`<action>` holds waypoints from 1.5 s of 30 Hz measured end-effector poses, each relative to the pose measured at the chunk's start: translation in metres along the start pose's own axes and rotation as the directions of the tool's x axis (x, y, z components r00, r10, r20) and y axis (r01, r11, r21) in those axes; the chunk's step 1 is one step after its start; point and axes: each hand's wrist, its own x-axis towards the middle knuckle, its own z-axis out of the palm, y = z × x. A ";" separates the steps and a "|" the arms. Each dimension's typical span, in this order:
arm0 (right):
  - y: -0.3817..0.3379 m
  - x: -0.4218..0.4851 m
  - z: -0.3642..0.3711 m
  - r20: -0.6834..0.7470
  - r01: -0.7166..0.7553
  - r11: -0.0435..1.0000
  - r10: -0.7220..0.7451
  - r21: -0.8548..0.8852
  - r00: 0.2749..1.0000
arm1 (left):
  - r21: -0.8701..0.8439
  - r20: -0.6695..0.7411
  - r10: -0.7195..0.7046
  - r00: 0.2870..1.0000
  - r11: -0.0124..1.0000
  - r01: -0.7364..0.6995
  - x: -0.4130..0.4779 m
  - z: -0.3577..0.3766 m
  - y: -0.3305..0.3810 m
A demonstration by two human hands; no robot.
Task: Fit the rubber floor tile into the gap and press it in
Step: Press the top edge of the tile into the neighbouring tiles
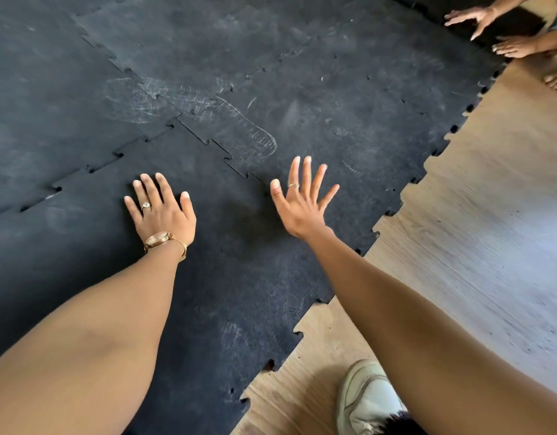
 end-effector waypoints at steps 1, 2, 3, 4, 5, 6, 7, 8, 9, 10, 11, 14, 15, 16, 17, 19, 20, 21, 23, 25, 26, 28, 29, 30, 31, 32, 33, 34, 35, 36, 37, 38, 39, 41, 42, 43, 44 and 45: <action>-0.004 0.001 -0.016 -0.122 0.034 0.991 -0.018 0.132 0.992 | -0.021 0.000 -0.031 1.000 0.999 0.031 -0.006 0.001 0.005; -0.009 0.002 -0.035 -0.282 0.088 0.945 0.005 0.314 0.959 | -0.042 -0.010 -0.066 0.998 0.997 0.065 -0.016 0.003 0.013; -0.017 0.003 -0.056 -0.428 0.160 0.831 0.102 0.533 0.898 | -0.057 -0.028 -0.091 0.996 0.994 0.089 -0.026 0.007 0.021; -0.023 0.005 -0.075 -0.491 0.254 0.650 0.212 0.717 0.845 | -0.058 -0.041 -0.099 0.994 0.994 0.097 -0.036 0.010 0.027; -0.028 0.008 -0.093 -0.473 0.324 0.462 0.256 0.826 0.843 | -0.052 -0.045 -0.094 0.995 0.994 0.091 -0.042 0.013 0.031; -0.032 0.012 -0.106 -0.415 0.339 0.320 0.210 0.885 0.885 | -0.045 -0.047 -0.083 0.995 0.996 0.081 -0.044 0.015 0.032; -0.034 0.017 -0.109 -0.365 0.331 0.236 0.120 0.914 0.923 | -0.045 -0.048 -0.080 0.996 0.996 0.078 -0.044 0.015 0.032; -0.037 0.020 -0.104 -0.320 0.309 0.184 0.029 0.933 0.947 | -0.049 -0.053 -0.085 0.995 0.995 0.083 -0.043 0.015 0.031; -0.036 0.020 -0.089 -0.261 0.265 0.176 -0.044 0.948 0.964 | -0.050 -0.061 -0.089 0.994 0.995 0.086 -0.041 0.015 0.030; -0.033 0.017 -0.067 -0.185 0.200 0.219 -0.085 0.955 0.979 | -0.048 -0.072 -0.091 0.993 0.995 0.088 -0.039 0.016 0.030; -0.027 0.013 -0.040 -0.105 0.132 0.299 -0.105 0.945 0.989 | -0.045 -0.085 -0.095 0.992 0.995 0.092 -0.039 0.017 0.030; -0.002 0.004 0.020 0.075 -0.011 0.467 -0.119 0.884 0.990 | -0.037 -0.093 -0.086 0.992 0.996 0.083 -0.041 0.016 0.032; 0.002 0.006 0.026 0.089 -0.019 0.477 -0.125 0.879 0.988 | -0.034 -0.093 -0.083 0.992 0.996 0.080 -0.040 0.015 0.033; 0.004 0.007 0.024 0.103 -0.037 0.463 -0.117 0.886 0.988 | -0.038 -0.091 -0.086 0.992 0.996 0.083 -0.039 0.014 0.033; 0.003 0.009 0.019 0.117 -0.067 0.422 -0.095 0.904 0.989 | -0.042 -0.086 -0.092 0.992 0.995 0.089 -0.039 0.013 0.032; -0.003 0.012 0.002 0.145 -0.120 0.356 -0.045 0.927 0.988 | -0.052 -0.079 -0.094 0.992 0.995 0.091 -0.041 0.012 0.033; -0.006 0.015 -0.012 0.137 -0.118 0.324 -0.037 0.939 0.990 | -0.055 -0.080 -0.091 0.993 0.995 0.087 -0.041 0.012 0.034; -0.007 0.018 -0.028 0.107 -0.087 0.283 -0.057 0.955 0.993 | -0.052 -0.082 -0.090 0.993 0.995 0.085 -0.041 0.012 0.034; -0.010 0.028 -0.059 0.008 0.025 0.198 -0.165 0.980 0.986 | -0.039 -0.093 -0.088 0.992 0.996 0.085 -0.040 0.014 0.034; -0.013 0.030 -0.066 -0.058 0.105 0.195 -0.231 0.975 0.971 | -0.038 -0.093 -0.089 0.992 0.996 0.086 -0.040 0.015 0.032; -0.012 0.027 -0.056 -0.055 0.108 0.247 -0.212 0.963 0.976 | -0.043 -0.096 -0.088 0.992 0.996 0.084 -0.040 0.016 0.032; -0.005 0.016 -0.019 -0.013 0.063 0.400 -0.127 0.914 0.992 | -0.057 -0.107 -0.088 0.990 0.995 0.082 -0.040 0.016 0.032; 0.000 0.011 -0.002 0.012 0.041 0.451 -0.115 0.892 0.993 | -0.064 -0.115 -0.087 0.990 0.995 0.079 -0.041 0.017 0.032; 0.004 0.009 0.011 0.036 0.029 0.477 -0.126 0.878 0.991 | -0.066 -0.123 -0.082 0.989 0.995 0.075 -0.040 0.018 0.032; 0.006 0.009 0.016 0.057 0.018 0.482 -0.141 0.876 0.988 | -0.062 -0.127 -0.081 0.989 0.995 0.074 -0.040 0.018 0.032; 0.006 0.011 0.014 0.081 -0.006 0.465 -0.141 0.885 0.987 | -0.060 -0.128 -0.084 0.988 0.995 0.077 -0.040 0.018 0.031; 0.005 0.014 0.008 0.096 -0.028 0.436 -0.133 0.899 0.987 | -0.061 -0.129 -0.087 0.988 0.995 0.079 -0.040 0.018 0.031; 0.005 0.017 -0.001 0.100 -0.039 0.415 -0.127 0.909 0.987 | -0.064 -0.130 -0.087 0.988 0.995 0.079 -0.040 0.017 0.031; 0.007 0.020 -0.011 0.088 -0.031 0.395 -0.126 0.918 0.988 | -0.064 -0.130 -0.086 0.988 0.995 0.078 -0.040 0.017 0.031; 0.009 0.024 -0.021 0.060 -0.006 0.361 -0.138 0.933 0.989 | -0.061 -0.130 -0.085 0.988 0.995 0.078 -0.040 0.017 0.032; 0.012 0.026 -0.030 0.021 0.033 0.324 -0.161 0.946 0.987 | -0.057 -0.127 -0.087 0.988 0.995 0.080 -0.039 0.018 0.031; 0.016 0.025 -0.036 -0.013 0.067 0.296 -0.182 0.953 0.983 | -0.054 -0.122 -0.090 0.988 0.995 0.084 -0.039 0.019 0.031; 0.020 0.021 -0.037 -0.028 0.083 0.302 -0.180 0.950 0.983 | -0.051 -0.117 -0.093 0.989 0.995 0.088 -0.039 0.020 0.031; 0.026 0.007 -0.022 -0.034 0.055 0.403 -0.060 0.913 0.998 | -0.056 -0.120 -0.089 0.989 0.995 0.082 -0.039 0.020 0.031; 0.030 -0.001 -0.012 -0.043 0.033 0.450 0.012 0.892 0.999 | -0.065 -0.121 -0.084 0.989 0.995 0.077 -0.040 0.019 0.031; 0.032 -0.006 -0.002 -0.054 0.022 0.477 0.054 0.879 0.997 | -0.071 -0.124 -0.084 0.989 0.995 0.076 -0.040 0.019 0.031; 0.032 -0.007 0.004 -0.077 0.034 0.484 0.069 0.874 0.995 | -0.073 -0.131 -0.087 0.988 0.994 0.077 -0.040 0.019 0.031; 0.032 -0.006 0.006 -0.089 0.037 0.468 0.089 0.883 0.992 | -0.074 -0.133 -0.089 0.987 0.994 0.080 -0.040 0.019 0.031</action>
